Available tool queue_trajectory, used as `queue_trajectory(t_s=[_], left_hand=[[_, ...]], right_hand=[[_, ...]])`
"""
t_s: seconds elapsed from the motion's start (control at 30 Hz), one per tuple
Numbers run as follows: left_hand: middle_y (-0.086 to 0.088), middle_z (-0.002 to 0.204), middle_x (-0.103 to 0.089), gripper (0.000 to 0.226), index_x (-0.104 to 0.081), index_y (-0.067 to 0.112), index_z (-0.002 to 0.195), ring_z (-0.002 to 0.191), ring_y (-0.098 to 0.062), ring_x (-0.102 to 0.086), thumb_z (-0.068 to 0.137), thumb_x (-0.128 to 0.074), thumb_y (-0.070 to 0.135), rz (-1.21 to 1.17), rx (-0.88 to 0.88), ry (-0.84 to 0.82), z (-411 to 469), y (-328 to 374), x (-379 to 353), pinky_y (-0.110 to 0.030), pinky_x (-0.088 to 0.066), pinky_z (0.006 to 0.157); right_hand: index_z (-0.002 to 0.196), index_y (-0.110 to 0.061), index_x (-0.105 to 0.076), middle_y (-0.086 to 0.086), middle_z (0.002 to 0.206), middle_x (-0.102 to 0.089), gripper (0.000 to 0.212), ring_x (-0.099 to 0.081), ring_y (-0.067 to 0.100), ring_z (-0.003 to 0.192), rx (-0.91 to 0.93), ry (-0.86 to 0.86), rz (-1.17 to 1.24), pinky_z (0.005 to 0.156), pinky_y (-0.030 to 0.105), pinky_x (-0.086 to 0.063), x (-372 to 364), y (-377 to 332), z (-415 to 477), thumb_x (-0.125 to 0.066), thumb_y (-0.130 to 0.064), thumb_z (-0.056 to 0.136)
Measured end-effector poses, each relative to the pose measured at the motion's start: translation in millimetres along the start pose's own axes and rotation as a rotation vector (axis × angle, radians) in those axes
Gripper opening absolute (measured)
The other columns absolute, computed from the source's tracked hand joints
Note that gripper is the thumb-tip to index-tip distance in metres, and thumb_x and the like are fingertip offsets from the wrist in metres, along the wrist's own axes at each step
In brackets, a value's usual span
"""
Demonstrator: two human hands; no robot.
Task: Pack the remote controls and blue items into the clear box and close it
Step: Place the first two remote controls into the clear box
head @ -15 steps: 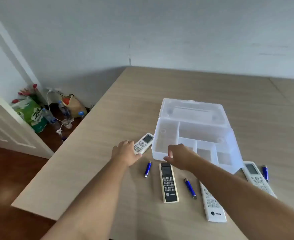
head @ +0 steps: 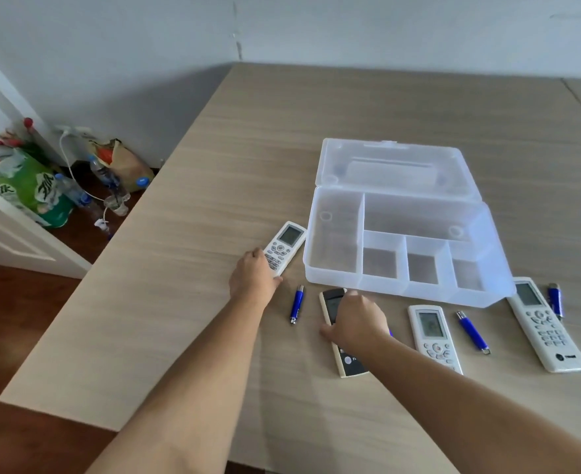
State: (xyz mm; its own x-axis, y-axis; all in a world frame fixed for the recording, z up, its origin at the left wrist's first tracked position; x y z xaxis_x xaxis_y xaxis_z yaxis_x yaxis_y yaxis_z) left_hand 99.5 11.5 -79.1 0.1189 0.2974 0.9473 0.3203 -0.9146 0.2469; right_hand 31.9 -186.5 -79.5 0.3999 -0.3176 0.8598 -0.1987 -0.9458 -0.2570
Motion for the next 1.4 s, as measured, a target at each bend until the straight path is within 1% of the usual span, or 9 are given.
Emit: queue_trajectory(t_s=[0.33,0.53,0.67,0.87,1.0,1.1,1.17,1.27,1.4], left_hand=[[-0.008,0.119,-0.060,0.058,-0.049,0.006,0.120,0.088,-0.025,-0.057,0.069,-0.071,0.020,-0.412,0.279,-0.236,-17.8,-24.6,6.4,-0.027,-0.047,0.068],[0.000,0.106,-0.058,0.051,-0.042,0.014,0.117,0.092,-0.024,-0.058,0.074,-0.069,0.020,-0.661,0.054,-0.200,-18.7,24.6,57.6,-0.027,-0.048,0.065],[0.003,0.097,-0.060,0.050,-0.047,0.015,0.115,0.090,-0.025,-0.062,0.080,-0.064,0.045,-0.749,0.045,-0.068,-22.0,64.6,83.8,-0.033,-0.054,0.077],[-0.007,0.107,-0.060,0.055,-0.038,0.008,0.121,0.085,-0.028,-0.059,0.087,-0.055,0.048,-0.657,-0.037,-0.021,-21.1,114.4,76.9,-0.034,-0.050,0.072],[-0.014,0.127,-0.042,0.061,-0.050,0.001,0.124,0.109,-0.032,-0.057,0.081,-0.061,0.043,-0.544,0.040,-0.038,-9.1,128.6,63.7,-0.040,-0.053,0.090],[-0.011,0.106,-0.055,0.030,-0.061,0.007,0.089,0.084,-0.024,-0.060,0.079,-0.064,0.035,-0.476,0.026,-0.159,-0.2,140.9,48.2,-0.028,-0.051,0.066],[-0.003,0.078,-0.056,0.027,-0.050,0.013,0.064,0.066,-0.021,-0.056,0.076,-0.068,0.029,-0.386,0.012,-0.181,2.7,144.5,40.7,-0.022,-0.043,0.053],[-0.005,0.093,-0.066,0.018,-0.062,0.011,0.088,0.087,-0.025,-0.066,0.077,-0.067,0.023,-0.146,-0.078,-0.161,4.8,157.2,33.1,-0.028,-0.049,0.065],[-0.009,0.124,-0.062,0.044,-0.058,0.004,0.122,0.111,-0.026,-0.064,0.082,-0.067,0.018,0.162,-0.164,-0.144,12.0,164.9,10.0,-0.028,-0.051,0.081]], right_hand=[[0.064,-0.014,-0.046,-0.003,0.064,-0.051,0.041,-0.052,0.018,0.064,0.139,-0.165,-0.028,0.050,0.024,-0.038,27.8,-12.8,-20.7,-0.071,-0.048,0.062],[0.080,-0.011,-0.060,0.002,0.070,-0.060,0.040,-0.058,0.019,0.060,0.081,-0.170,0.319,0.060,0.024,-0.044,122.1,-4.6,-17.8,-0.070,-0.044,0.059],[0.088,-0.007,-0.058,0.007,0.070,-0.062,0.035,-0.059,0.021,0.059,0.052,-0.226,0.639,0.060,0.026,-0.047,153.4,8.0,2.7,-0.078,-0.030,0.070],[0.090,-0.003,-0.056,0.011,0.077,-0.061,0.020,-0.059,0.022,0.064,-0.040,-0.184,1.116,0.063,0.033,-0.052,163.8,23.5,28.0,-0.065,-0.021,0.088],[0.084,-0.008,-0.056,0.008,0.077,-0.061,0.020,-0.058,0.022,0.068,-0.121,-0.087,1.180,0.090,0.041,-0.049,165.2,39.7,53.0,-0.051,-0.024,0.095],[0.078,-0.010,-0.055,0.007,0.075,-0.060,0.024,-0.057,0.022,0.065,-0.144,-0.035,1.151,0.080,0.037,-0.045,167.4,51.0,67.5,-0.049,-0.025,0.095],[0.078,-0.011,-0.055,0.007,0.073,-0.059,0.024,-0.056,0.022,0.064,-0.149,-0.024,1.135,0.073,0.034,-0.044,166.0,56.6,75.1,-0.048,-0.026,0.095],[0.085,-0.010,-0.055,0.008,0.074,-0.059,0.021,-0.056,0.023,0.065,-0.149,-0.029,1.127,0.075,0.037,-0.042,162.1,62.2,86.6,-0.048,-0.027,0.095],[0.089,-0.010,-0.053,0.008,0.076,-0.058,0.021,-0.055,0.026,0.070,-0.137,-0.036,1.104,0.077,0.037,-0.041,157.8,65.0,98.1,-0.046,-0.029,0.095]])
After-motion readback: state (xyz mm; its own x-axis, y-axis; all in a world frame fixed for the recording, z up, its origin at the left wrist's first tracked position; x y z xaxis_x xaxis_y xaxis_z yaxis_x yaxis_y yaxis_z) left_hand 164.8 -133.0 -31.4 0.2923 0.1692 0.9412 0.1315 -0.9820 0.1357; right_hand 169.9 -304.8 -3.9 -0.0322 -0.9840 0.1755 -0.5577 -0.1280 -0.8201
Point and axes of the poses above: each hand's wrist, its own z-axis towards the middle knuckle, its own x-axis out of the back of the hand, y = z × x, the point moved 8 cm from there along z, towards the middle knuckle
